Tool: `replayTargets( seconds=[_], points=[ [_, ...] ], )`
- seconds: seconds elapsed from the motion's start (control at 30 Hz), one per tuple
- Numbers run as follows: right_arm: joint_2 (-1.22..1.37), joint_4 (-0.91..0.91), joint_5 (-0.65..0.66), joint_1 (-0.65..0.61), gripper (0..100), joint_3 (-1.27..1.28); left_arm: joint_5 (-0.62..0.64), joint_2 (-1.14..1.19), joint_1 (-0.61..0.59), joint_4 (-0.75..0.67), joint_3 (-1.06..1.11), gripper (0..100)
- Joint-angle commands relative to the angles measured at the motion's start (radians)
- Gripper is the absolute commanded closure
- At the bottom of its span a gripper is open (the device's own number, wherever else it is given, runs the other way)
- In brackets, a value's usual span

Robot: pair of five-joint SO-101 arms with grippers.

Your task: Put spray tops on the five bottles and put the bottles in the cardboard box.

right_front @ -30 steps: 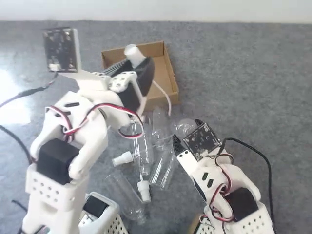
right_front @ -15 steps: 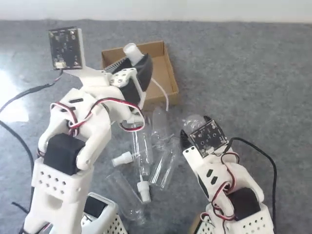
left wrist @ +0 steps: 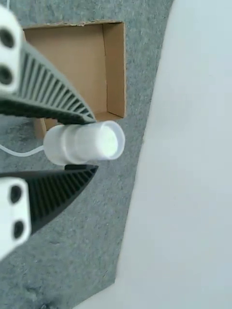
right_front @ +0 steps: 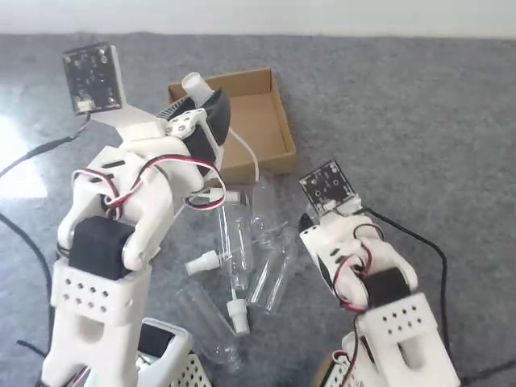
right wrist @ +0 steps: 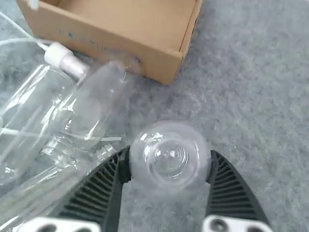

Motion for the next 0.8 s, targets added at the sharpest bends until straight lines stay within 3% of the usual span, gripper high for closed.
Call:
replayTargets(
  seconds=[0.0,0.33,0.77],
  points=[
    [0.108,-0.044,0.009,0.019,84.7,-0.092,0.003,-0.025,-0.017,0.005,-0.004,99],
    [0.332,-0.11,-0.025,0.038,84.7,-0.161,0.003,-0.025,-0.017,0.008,0.005,99],
    [0.544,-0.344,-0.025,0.077,84.8,-0.167,0.003,-0.025,-0.017,0.023,0.005,99]
  ],
)
